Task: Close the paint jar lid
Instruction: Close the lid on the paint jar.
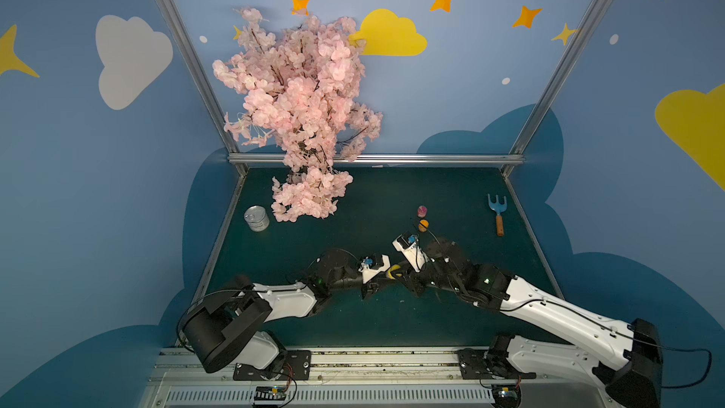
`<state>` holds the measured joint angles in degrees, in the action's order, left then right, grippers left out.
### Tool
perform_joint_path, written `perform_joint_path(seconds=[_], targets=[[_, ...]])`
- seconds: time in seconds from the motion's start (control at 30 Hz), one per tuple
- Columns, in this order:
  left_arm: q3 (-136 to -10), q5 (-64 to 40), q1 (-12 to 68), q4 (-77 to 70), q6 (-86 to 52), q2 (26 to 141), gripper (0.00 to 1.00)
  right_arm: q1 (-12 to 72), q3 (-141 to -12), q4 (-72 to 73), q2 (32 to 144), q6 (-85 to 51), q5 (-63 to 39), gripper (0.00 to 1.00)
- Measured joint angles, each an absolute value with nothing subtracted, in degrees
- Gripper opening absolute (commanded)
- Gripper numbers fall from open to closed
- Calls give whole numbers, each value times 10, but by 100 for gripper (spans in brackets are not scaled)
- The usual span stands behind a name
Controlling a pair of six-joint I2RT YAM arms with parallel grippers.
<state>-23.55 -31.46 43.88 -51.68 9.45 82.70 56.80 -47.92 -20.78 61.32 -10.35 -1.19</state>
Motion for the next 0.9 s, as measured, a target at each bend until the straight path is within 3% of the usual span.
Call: perform_joint_path(seconds=[0.9], targets=[[-188, -289, 432, -490, 97, 756, 32, 559, -459, -147, 633, -117, -86, 32]])
